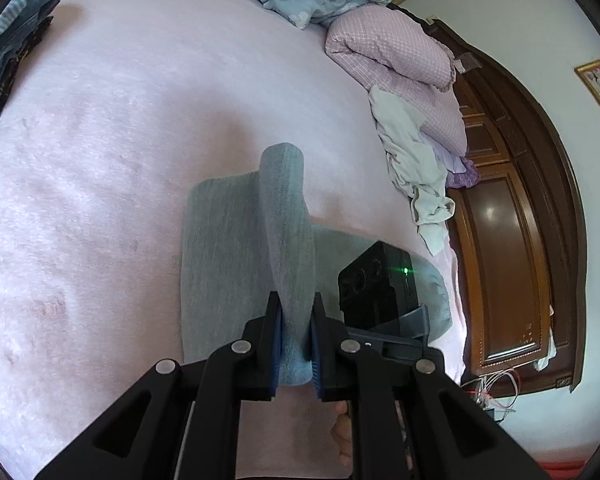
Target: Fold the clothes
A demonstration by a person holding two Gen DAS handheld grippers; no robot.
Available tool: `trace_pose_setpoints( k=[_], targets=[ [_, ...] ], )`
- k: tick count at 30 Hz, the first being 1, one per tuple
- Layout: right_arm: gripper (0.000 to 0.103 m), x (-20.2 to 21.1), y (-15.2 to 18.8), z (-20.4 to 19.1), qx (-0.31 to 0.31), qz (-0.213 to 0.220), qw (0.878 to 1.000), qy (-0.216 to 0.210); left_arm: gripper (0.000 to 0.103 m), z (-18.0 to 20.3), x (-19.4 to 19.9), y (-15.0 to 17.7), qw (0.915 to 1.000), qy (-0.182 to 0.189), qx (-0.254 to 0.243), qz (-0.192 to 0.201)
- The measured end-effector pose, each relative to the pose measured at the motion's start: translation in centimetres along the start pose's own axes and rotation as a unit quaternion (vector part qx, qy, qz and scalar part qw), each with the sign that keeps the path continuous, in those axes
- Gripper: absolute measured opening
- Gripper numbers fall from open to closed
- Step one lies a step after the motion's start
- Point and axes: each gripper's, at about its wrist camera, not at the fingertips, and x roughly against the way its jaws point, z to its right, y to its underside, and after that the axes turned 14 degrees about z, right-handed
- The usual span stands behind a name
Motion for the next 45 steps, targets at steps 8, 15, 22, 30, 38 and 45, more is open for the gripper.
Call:
trace_pose_setpoints(
  k=[8, 15, 22, 30, 38, 45],
  targets=[
    [0.032, 3.4, 0.0, -0.8, 0.021, 0.03, 0.999, 0.026, 0.009, 0.3, -0.8, 0.5, 1.0, 0.001, -0.001, -0.008],
    [0.033, 7.3, -0.7, -0.9, 0.022, 0.063, 0.998, 0.009, 0.009, 0.9, -1.8, 0.8, 0.9999, -0.002, -0.005, -0.016],
    [0.038, 8.2, -1.0, 0.7, -0.002, 0.07, 0.997, 0.012, 0.009, 1.4, -3.5, 1.4, 0.9996, -0.016, -0.007, -0.023],
    [0.038, 3.5, 0.8, 0.0, -0.066, 0.018, 0.997, -0.044, 0.01, 1.2, -0.1, 0.5, 0.9989, -0.036, -0.027, 0.012],
    [0.038, 2.2, 1.3, 0.6, -0.095, 0.004, 0.994, -0.051, 0.01, 1.5, -0.2, 0.3, 0.9968, -0.062, -0.049, 0.007],
    [0.038, 5.3, 1.1, 0.5, -0.076, 0.028, 0.996, -0.027, 0.01, 3.5, -2.8, 1.8, 0.9953, -0.065, -0.072, -0.009]
  ],
)
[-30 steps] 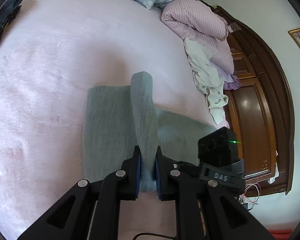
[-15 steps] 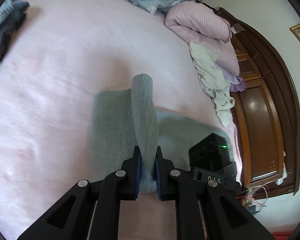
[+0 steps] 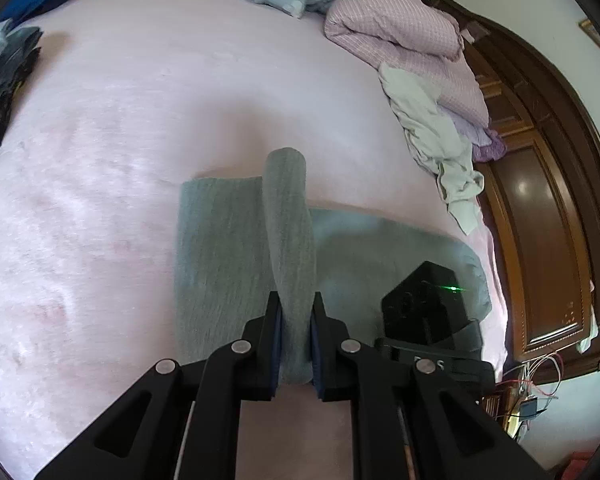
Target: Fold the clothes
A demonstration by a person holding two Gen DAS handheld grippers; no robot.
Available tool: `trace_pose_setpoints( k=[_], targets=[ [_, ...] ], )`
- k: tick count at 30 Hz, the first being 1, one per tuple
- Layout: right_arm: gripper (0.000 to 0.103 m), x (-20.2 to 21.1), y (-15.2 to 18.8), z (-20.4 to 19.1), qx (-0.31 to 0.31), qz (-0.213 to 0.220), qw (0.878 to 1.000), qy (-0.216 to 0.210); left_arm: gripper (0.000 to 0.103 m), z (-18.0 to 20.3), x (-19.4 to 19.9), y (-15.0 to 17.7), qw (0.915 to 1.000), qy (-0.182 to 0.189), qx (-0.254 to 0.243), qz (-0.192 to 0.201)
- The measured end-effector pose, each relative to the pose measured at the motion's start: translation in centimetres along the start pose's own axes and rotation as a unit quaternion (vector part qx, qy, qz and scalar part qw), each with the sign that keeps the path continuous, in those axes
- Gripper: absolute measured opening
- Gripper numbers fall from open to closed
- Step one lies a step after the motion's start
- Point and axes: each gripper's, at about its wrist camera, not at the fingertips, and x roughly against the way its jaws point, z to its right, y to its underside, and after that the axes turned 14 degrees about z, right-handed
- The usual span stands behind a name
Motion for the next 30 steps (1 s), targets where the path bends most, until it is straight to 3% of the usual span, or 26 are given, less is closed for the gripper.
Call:
trace_pose_setpoints(
  k=[9, 14, 16, 18, 21, 23, 27, 30],
  targets=[
    [0.039, 7.6, -2.0, -1.4, 0.077, 0.08, 0.993, 0.03, 0.011, 2.1, -3.8, 1.5, 0.9984, -0.044, -0.024, -0.026],
    [0.039, 10.3, -2.4, -2.3, 0.101, 0.106, 0.989, 0.027, 0.022, 3.2, -5.7, 2.7, 0.9967, -0.04, -0.042, -0.056],
    [0.039, 11.2, -2.1, -2.1, 0.106, 0.107, 0.988, 0.026, 0.025, 3.4, -5.0, 2.7, 0.998, -0.022, -0.04, -0.044],
    [0.039, 10.9, -2.1, -2.4, 0.112, 0.107, 0.988, 0.029, 0.025, 3.5, -3.7, 2.3, 0.9991, 0.0, -0.036, -0.022],
    [0.039, 10.6, -1.9, -2.8, 0.122, 0.103, 0.987, 0.034, 0.035, 3.1, -0.9, 1.7, 0.9986, 0.015, -0.048, 0.016],
    [0.039, 9.7, -1.7, -3.6, 0.13, 0.097, 0.986, 0.033, 0.035, 2.9, 1.1, 2.2, 0.9926, -0.029, -0.108, 0.047],
    [0.039, 7.2, -1.5, -5.3, 0.152, 0.075, 0.985, 0.026, 0.035, 2.0, 2.3, 4.3, 0.9757, -0.096, -0.188, 0.059],
    [0.039, 4.2, -2.2, -6.7, 0.162, 0.059, 0.985, 0.03, 0.035, 0.9, 1.3, 5.5, 0.9827, -0.083, -0.162, 0.035]
  ],
)
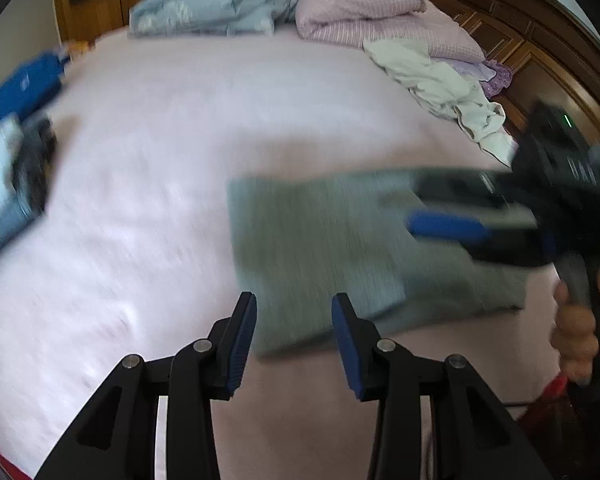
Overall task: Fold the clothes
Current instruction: 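Fold the held end over onto the strip and open the left gripper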
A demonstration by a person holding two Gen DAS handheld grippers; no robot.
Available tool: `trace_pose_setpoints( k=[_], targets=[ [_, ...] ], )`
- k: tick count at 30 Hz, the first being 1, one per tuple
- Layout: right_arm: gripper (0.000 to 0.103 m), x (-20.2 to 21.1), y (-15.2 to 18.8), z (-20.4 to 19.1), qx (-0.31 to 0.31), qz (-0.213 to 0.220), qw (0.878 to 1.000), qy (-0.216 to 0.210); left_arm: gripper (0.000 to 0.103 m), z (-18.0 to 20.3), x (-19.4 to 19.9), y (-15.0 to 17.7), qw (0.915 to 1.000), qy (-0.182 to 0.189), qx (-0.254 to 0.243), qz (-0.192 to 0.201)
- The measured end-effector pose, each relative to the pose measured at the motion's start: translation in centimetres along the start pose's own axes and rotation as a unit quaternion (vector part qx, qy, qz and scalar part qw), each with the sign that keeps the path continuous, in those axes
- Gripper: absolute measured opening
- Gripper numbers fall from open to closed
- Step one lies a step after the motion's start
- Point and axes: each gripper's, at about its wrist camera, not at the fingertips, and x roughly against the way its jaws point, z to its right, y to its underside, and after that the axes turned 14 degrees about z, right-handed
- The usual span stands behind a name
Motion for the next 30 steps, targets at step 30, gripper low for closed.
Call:
trace_pose_setpoints(
  k=[30],
  targets=[
    [0.039, -5.4, -3.2, 3.5, 0.027, -0.013, 0.988, 0.154, 0.035, -2.1, -3.6, 2.0, 0.9975, 0.048, 0.04, -0.034]
  ],
)
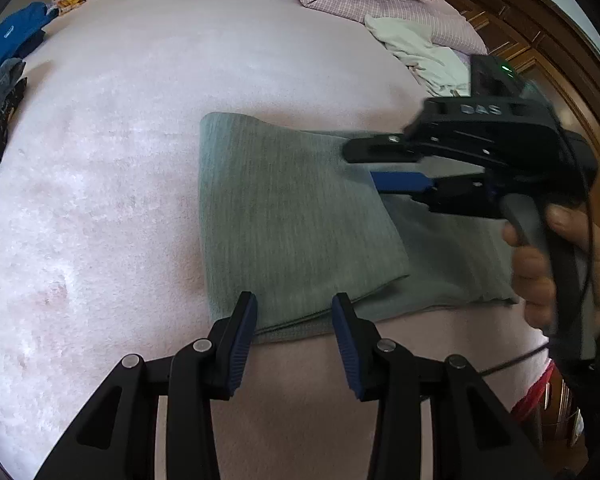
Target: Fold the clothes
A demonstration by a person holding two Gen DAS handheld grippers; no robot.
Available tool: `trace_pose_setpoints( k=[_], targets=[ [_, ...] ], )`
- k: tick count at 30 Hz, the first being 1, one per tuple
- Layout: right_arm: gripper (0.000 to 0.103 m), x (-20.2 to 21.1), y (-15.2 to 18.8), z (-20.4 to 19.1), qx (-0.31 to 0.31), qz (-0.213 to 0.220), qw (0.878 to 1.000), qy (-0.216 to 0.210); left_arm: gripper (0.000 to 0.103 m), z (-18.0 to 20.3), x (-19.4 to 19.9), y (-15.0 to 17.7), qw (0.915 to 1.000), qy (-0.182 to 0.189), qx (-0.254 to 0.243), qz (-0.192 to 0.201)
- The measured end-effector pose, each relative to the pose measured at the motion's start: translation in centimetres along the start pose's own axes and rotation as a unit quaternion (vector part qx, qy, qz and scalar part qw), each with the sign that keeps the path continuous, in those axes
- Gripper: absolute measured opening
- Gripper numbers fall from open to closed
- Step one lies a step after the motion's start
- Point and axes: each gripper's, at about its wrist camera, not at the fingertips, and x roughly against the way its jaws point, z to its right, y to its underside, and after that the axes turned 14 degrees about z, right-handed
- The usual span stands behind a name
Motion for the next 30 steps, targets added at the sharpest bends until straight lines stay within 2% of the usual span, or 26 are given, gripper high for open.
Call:
trace_pose_setpoints(
  k=[2, 3, 4, 9, 13, 15, 17, 20, 24, 26, 30],
  targets=[
    [0.033, -1.1, -0.2, -0.5, 0.005, 0.0, 1.0, 0.003, 0.035, -0.1, 0.0, 0.0, 1.0, 0.002, 0.002, 0.0],
    [0.017, -1.4, -0.2, -0.6, 0.006, -0.002, 1.0, -0.003, 0.035, -0.2, 0.0, 0.0, 1.0, 0.003, 0.003, 0.0],
    [0.012, -1.5, -0.3, -0.8, 0.007, -0.003, 1.0, -0.01, 0.035, -0.2, 0.0, 0.1, 1.0, 0.004, 0.004, -0.001],
    [0.011, 0.0, -0.7, -2.3, 0.041, 0.032, 0.998, -0.046, 0.035, -0.4, -0.3, 0.1, 0.9999, 0.014, 0.009, -0.002],
    [0.013, -1.9, -0.6, -1.1, 0.042, 0.009, 0.999, 0.003, 0.035, -0.2, -1.1, 0.3, 0.9999, 0.008, 0.0, -0.009],
    [0.013, -2.0, -0.6, -0.6, 0.032, 0.006, 0.999, 0.007, 0.038, -0.1, -1.4, 0.4, 0.9999, 0.008, -0.004, -0.011],
    [0.015, -0.9, -0.7, -0.8, 0.035, 0.024, 0.999, 0.007, 0.039, -0.1, -1.5, 0.4, 0.9999, 0.011, -0.008, -0.011],
    [0.016, 2.1, 0.0, -2.0, 0.072, 0.065, 0.995, 0.004, 0.039, -0.5, -1.1, 0.3, 0.9999, 0.014, 0.003, -0.007],
    [0.016, 4.5, 2.7, -2.6, 0.081, 0.051, 0.993, -0.073, 0.039, -1.5, 0.2, 0.0, 0.9995, 0.008, 0.022, 0.021],
    [0.016, 3.9, 4.1, -2.1, 0.068, 0.028, 0.992, -0.098, 0.039, -2.1, 0.2, -0.1, 0.9991, 0.003, 0.032, 0.027],
    [0.016, 1.8, 5.1, -0.2, 0.057, 0.005, 0.997, -0.053, 0.039, -1.5, -0.8, 0.1, 0.9993, 0.01, 0.034, 0.013]
  ],
)
